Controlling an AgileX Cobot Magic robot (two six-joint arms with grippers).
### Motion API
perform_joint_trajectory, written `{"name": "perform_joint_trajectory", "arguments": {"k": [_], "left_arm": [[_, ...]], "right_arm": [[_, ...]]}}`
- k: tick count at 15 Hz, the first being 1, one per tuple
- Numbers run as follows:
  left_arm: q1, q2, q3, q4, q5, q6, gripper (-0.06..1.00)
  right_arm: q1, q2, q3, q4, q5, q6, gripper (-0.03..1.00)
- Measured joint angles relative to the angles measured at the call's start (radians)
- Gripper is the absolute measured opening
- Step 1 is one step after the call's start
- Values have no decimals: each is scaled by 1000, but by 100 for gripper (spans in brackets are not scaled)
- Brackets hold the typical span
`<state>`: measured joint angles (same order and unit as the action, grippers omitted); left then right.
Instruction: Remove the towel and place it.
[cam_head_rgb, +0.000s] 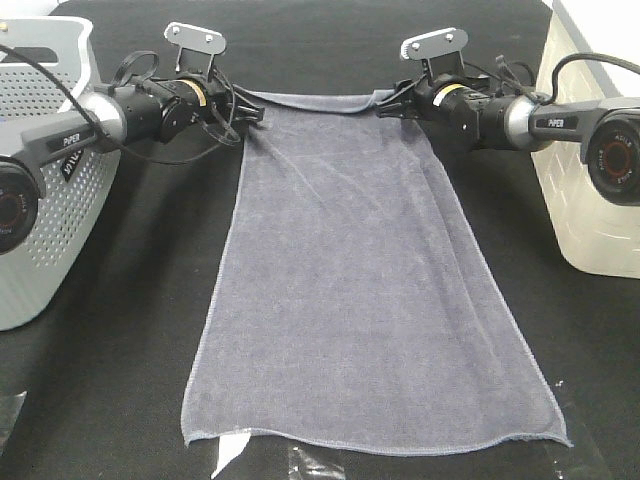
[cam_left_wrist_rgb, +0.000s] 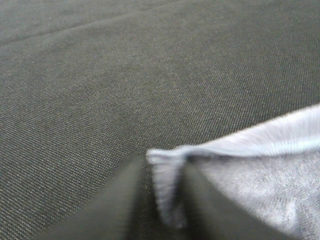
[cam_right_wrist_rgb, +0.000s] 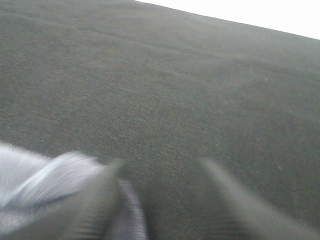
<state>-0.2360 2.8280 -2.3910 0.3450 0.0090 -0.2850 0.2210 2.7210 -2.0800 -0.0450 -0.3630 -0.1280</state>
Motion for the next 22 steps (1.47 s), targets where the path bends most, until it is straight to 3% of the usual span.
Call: {"name": "perform_joint_trajectory", "arguments": {"k": [2,3,7,9,11,12,17,19,22], "left_arm": [[2,0,0,-13,-9,-3,69],[3,0,0,-32,-9,-14,75],[3,-11,0,-60,-9,-41,78],[5,-26,0,-81,-9,-68,75],[5,-48,0,-89,-9,-109,74],[5,-48,0,-89,-9,-109,74],[-5,-171,0,-91,39,-130,74],[-30,-221,0,-90,143,-125,74],[-66,-312,0,-84,392,-30,74]], "right_arm": [[-1,0,0,21,-11,-22,71],[-1,0,0,53,-20,-41,72],[-2,-8,0,352,-114,-188,73],[-2,-28,0,399,-103,-238,73],[-2,-65,0,404,-7,-246,74],[-2,-65,0,404,-7,-246,74],[-2,-190,0,406,420,-259,73],[-2,-256,0,393,575,-260,74],[-2,-368,0,358,825,-261,74]]}}
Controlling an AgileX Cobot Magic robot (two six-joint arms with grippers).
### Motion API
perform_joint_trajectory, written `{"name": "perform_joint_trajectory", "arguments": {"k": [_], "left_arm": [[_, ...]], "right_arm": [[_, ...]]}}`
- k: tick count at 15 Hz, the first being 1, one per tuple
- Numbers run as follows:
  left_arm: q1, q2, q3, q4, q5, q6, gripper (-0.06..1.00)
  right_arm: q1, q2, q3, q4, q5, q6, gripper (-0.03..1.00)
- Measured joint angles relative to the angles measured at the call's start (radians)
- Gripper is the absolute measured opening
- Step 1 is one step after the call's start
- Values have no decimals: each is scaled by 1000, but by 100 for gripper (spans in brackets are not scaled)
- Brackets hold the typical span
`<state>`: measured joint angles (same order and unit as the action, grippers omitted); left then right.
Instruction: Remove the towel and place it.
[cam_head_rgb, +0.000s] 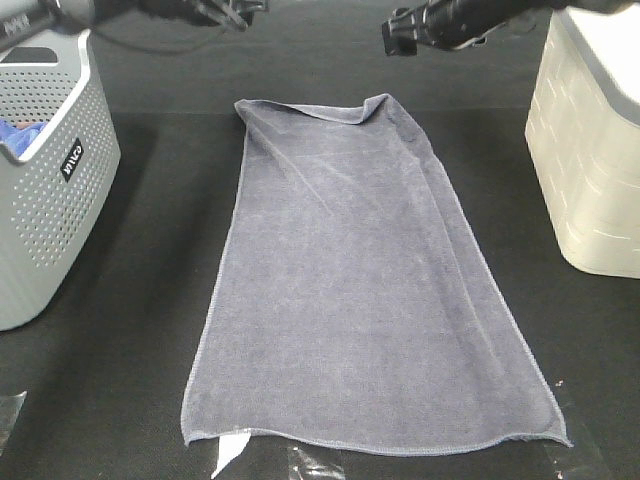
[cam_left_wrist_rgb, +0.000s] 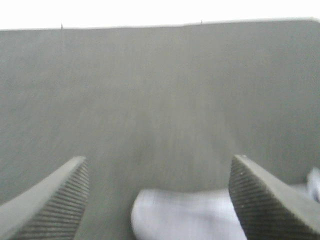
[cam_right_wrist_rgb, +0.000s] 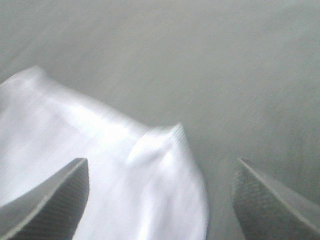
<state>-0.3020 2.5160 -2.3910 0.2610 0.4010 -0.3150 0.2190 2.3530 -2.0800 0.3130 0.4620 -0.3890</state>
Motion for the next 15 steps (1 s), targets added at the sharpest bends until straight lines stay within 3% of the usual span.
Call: {"name": "perform_joint_trajectory", "arguments": {"k": [4,7,9,12,15], "left_arm": [[-17,-160,0,-18,476,105,74],[-18,-298,0,-83,786,189,74],[-18,-369,0,-124,808,209,74],[-18,-500,26,-188,811,252,74],[-18,-700,222,-182,811,277,74]], "right_arm": [[0,-142,0,-4,363,27,74],[0,-270,0,-4,640,98,74],[0,-326,-1,-8,738,122,74],[0,-398,19,-70,747,224,74],[0,-555,160,-86,747,245,74]]}}
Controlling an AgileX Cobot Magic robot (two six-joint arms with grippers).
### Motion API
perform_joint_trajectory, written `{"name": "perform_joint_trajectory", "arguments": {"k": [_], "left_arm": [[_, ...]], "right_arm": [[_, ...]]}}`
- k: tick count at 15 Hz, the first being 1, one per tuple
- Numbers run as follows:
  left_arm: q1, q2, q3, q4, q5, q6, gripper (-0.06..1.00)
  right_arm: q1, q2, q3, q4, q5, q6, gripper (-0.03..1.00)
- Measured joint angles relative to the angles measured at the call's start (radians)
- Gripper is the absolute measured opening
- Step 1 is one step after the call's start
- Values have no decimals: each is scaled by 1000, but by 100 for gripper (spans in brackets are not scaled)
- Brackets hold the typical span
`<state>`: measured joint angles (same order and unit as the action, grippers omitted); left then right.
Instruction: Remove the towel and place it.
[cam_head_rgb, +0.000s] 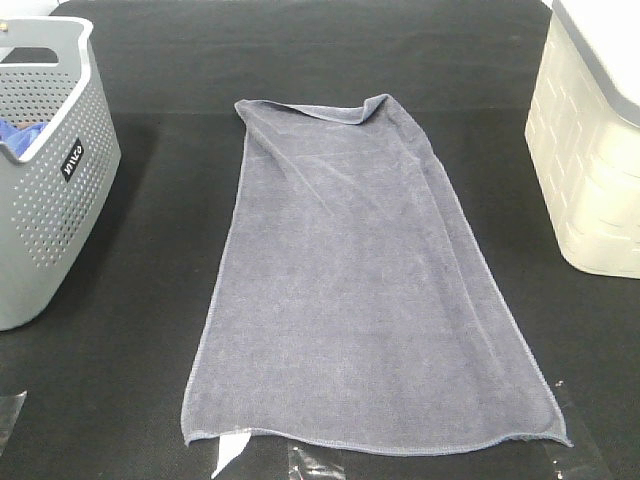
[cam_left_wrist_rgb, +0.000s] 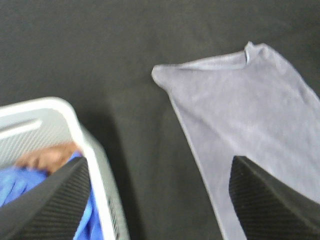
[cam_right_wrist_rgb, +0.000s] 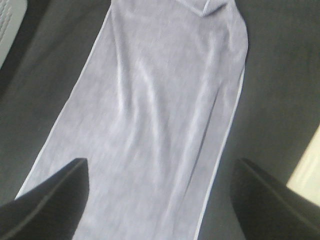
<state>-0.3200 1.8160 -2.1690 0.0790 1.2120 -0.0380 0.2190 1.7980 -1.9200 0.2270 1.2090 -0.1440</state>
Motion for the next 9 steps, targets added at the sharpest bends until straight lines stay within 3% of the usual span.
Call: {"name": "perform_joint_trajectory", "arguments": {"k": [9], "left_arm": [[0,-795,1004,-20,5,-81,74]], "right_arm": [[0,-740,812,0,8,14,74]]}}
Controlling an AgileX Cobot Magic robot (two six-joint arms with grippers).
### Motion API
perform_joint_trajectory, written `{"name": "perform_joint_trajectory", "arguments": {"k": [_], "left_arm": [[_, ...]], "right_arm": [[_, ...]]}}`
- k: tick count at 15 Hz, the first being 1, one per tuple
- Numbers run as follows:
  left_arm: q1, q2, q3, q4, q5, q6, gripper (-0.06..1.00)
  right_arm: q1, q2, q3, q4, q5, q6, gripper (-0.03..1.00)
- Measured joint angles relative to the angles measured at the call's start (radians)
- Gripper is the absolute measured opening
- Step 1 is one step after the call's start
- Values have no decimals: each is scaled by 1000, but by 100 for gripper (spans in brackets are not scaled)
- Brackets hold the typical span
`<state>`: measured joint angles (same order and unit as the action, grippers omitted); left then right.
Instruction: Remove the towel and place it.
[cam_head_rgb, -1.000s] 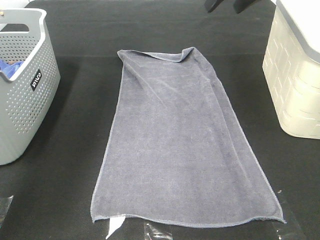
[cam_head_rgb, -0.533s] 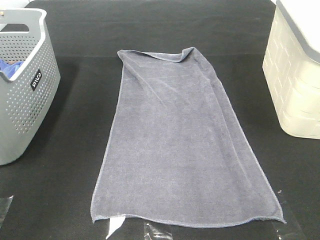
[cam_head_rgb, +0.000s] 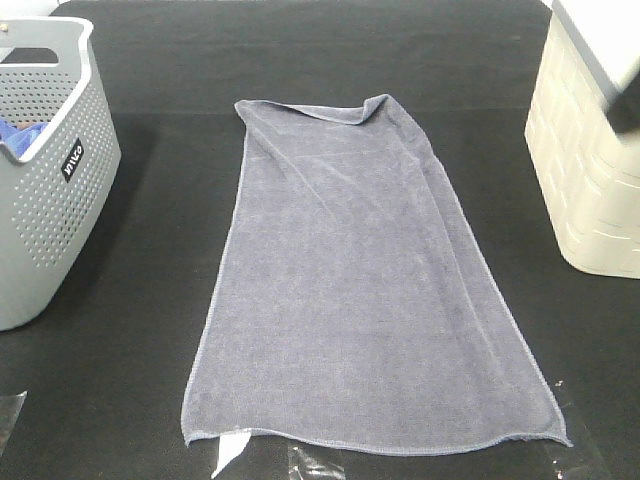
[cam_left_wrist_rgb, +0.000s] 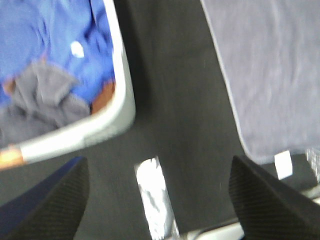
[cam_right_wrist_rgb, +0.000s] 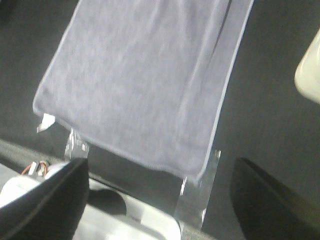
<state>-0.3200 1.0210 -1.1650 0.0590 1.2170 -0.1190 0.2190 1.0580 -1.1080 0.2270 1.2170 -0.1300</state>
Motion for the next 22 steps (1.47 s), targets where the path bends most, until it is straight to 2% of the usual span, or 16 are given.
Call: {"name": "perform_joint_trajectory", "arguments": {"k": [4,7,9,11,12,15,17,22], "left_arm": [[0,-388,378,-35,4,-10,74],[0,-693,544,-36,10,40,74],[0,-879,594,-50,10,136,74],[0,-975,608,-66,-31,212,74],[0,-975,608,-66,-31,212,74],[0,-1006,647,-108,-144,305,74],[0,-1005,652,-119,-158,322,74],[0,-1005,652,-134,-161,322,74]], "right_arm": [[0,-338,291,-1,1,0,74],[0,-584,466,-22,2,0,74],[0,-764,552,-66,9,1,74],[0,-875,559,-97,-24,1,74],[0,-875,559,-97,-24,1,74],[0,-948,580,-103,-103,1,74],[0,-950,602,-103,-144,1,74],[0,-950,602,-100,-149,1,74]]}}
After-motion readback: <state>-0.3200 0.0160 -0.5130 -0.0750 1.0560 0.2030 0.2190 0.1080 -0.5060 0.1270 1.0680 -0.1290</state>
